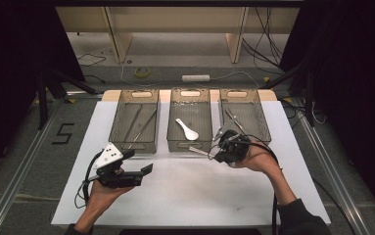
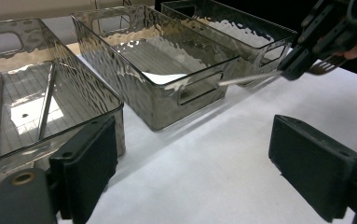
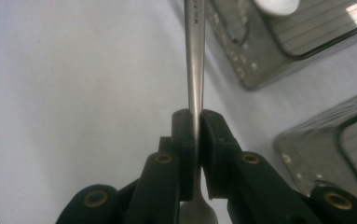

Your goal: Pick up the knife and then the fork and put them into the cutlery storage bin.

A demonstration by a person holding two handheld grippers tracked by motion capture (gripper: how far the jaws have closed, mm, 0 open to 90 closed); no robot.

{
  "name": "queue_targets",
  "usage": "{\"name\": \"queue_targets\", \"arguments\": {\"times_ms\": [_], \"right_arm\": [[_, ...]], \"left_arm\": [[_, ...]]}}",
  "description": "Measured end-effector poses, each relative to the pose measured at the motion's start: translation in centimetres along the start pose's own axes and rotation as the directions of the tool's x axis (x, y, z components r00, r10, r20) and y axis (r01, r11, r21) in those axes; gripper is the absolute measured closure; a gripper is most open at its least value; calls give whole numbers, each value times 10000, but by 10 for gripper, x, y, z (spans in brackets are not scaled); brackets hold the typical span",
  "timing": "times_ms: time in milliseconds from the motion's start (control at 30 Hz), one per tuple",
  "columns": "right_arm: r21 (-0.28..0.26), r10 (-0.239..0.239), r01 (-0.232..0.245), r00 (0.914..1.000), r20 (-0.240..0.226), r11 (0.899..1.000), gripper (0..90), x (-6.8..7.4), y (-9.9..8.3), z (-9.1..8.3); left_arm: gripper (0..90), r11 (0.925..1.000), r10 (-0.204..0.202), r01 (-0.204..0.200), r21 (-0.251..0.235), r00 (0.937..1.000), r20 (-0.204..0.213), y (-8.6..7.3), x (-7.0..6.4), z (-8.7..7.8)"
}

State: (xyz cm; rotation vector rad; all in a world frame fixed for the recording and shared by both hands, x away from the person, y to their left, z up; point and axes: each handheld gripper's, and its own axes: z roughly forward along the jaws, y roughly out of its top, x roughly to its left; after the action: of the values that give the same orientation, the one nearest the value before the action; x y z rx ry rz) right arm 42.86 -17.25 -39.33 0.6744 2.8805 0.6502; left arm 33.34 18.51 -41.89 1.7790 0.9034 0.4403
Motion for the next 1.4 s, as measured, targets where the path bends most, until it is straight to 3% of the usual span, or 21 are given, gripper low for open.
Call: {"name": "queue_targets", "arguments": {"times_ms": [300,533,800,1100,1400], "right_arm": [[-824,703,-679,9972,255,9943,852,-27,8,-24],[-1105,1525,-1470,9874,429,9829,852,-50,13,-32],[-1174,2063,-1953,9743,906,9737,851,-73,17,-35],[-1415,2960,-2756,9430,1520,9508,851,-100,13,-35],[-1429,3692,-3475,9126,1754,9267,851,-115,4,-34]], "left_arm": [[149,10000,-6,6,13,10000,-29,0,0,0],[149,10000,-8,8,-4,10000,-19,0,0,0],[149,10000,-21,21,-11,10000,-12,0,0,0],[150,10000,2,-2,-54,10000,3,0,0,-1],[150,10000,4,-4,-43,10000,4,0,0,0]]}}
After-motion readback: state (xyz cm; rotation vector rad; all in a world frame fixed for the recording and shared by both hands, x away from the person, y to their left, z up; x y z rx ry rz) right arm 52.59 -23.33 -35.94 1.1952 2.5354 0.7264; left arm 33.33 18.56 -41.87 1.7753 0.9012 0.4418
